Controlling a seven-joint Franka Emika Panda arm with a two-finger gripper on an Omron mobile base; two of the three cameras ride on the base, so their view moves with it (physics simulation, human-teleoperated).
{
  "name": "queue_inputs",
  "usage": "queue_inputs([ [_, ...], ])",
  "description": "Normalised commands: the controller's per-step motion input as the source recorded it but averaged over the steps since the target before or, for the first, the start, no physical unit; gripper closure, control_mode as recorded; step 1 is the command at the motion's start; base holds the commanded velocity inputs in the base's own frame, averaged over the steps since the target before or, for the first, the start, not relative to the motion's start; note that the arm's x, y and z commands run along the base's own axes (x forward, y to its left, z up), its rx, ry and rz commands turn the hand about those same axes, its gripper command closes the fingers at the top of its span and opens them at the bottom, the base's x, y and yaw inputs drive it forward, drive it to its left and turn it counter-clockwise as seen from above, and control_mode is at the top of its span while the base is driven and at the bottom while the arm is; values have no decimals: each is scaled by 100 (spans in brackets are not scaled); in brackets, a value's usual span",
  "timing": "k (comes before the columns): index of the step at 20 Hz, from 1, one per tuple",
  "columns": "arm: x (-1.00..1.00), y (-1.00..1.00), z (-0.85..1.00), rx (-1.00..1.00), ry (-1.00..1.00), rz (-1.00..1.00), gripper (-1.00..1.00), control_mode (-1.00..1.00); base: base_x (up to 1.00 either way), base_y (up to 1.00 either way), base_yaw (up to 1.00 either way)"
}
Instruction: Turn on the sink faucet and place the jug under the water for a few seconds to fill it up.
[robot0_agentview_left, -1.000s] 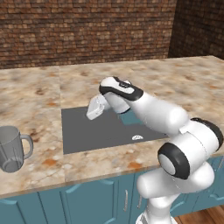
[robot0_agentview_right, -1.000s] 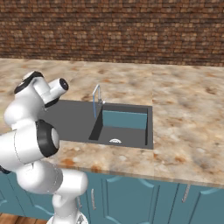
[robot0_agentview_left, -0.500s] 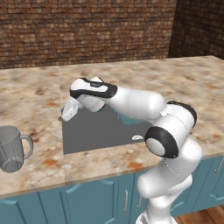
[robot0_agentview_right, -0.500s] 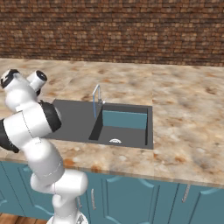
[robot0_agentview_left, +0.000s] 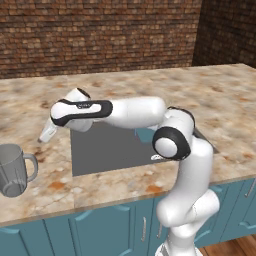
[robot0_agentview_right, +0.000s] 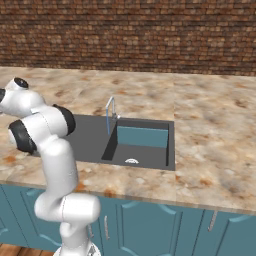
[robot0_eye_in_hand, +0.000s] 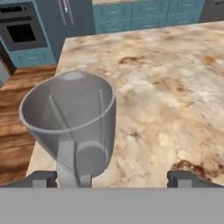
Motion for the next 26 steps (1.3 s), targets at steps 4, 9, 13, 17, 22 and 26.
queue_inputs([
  [4, -14, 56, -20, -1, 0, 1, -100, -100, 0, 0, 0],
  [9, -27, 68, -20, -5, 0, 2, -100, -100, 0, 0, 0],
  [13, 0, 22, -10, -5, 0, 1, -100, -100, 0, 0, 0],
  [17, -21, 0, 0, 0, -7, 0, -100, -100, 0, 0, 0],
  [22, -43, 0, 3, 0, -21, 0, -100, -100, 0, 0, 0],
  [26, -11, 7, -3, 0, -2, 0, -100, -100, 0, 0, 0],
])
